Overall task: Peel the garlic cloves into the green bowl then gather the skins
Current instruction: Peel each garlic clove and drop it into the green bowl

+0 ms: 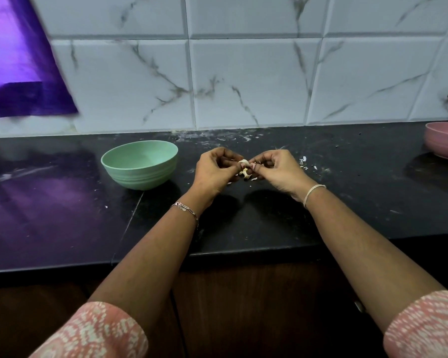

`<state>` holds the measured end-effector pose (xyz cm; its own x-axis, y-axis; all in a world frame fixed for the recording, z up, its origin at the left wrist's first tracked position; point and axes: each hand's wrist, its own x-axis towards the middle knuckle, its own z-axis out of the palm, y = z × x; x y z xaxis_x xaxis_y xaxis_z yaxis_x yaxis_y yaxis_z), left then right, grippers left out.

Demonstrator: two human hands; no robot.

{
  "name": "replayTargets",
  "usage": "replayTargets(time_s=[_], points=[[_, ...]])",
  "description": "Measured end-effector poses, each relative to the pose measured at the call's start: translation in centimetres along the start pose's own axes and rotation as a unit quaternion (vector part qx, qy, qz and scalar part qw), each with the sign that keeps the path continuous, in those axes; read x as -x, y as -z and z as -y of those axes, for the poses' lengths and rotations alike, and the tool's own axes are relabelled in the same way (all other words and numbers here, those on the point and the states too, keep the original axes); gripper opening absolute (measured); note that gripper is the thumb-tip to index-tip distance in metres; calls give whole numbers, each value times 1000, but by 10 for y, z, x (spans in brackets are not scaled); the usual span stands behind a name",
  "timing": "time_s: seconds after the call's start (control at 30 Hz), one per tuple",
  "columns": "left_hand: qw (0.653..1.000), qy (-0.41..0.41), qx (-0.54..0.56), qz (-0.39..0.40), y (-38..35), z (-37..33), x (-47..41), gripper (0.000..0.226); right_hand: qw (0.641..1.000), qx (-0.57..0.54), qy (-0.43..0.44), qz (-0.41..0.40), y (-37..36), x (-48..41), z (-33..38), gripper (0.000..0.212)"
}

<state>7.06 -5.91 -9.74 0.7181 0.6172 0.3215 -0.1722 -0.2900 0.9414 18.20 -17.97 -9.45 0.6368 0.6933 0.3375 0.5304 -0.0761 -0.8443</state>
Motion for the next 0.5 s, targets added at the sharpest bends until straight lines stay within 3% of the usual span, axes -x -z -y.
replayTargets(time_s=[0.33, 0.5], points=[[1000, 5, -24, 4, 1, 2, -1, 6, 991, 126, 34, -31, -5, -1, 3, 18], [1000, 7, -29, -7, 2, 3, -3, 6, 994, 93, 31, -38, -6, 0, 4, 18]])
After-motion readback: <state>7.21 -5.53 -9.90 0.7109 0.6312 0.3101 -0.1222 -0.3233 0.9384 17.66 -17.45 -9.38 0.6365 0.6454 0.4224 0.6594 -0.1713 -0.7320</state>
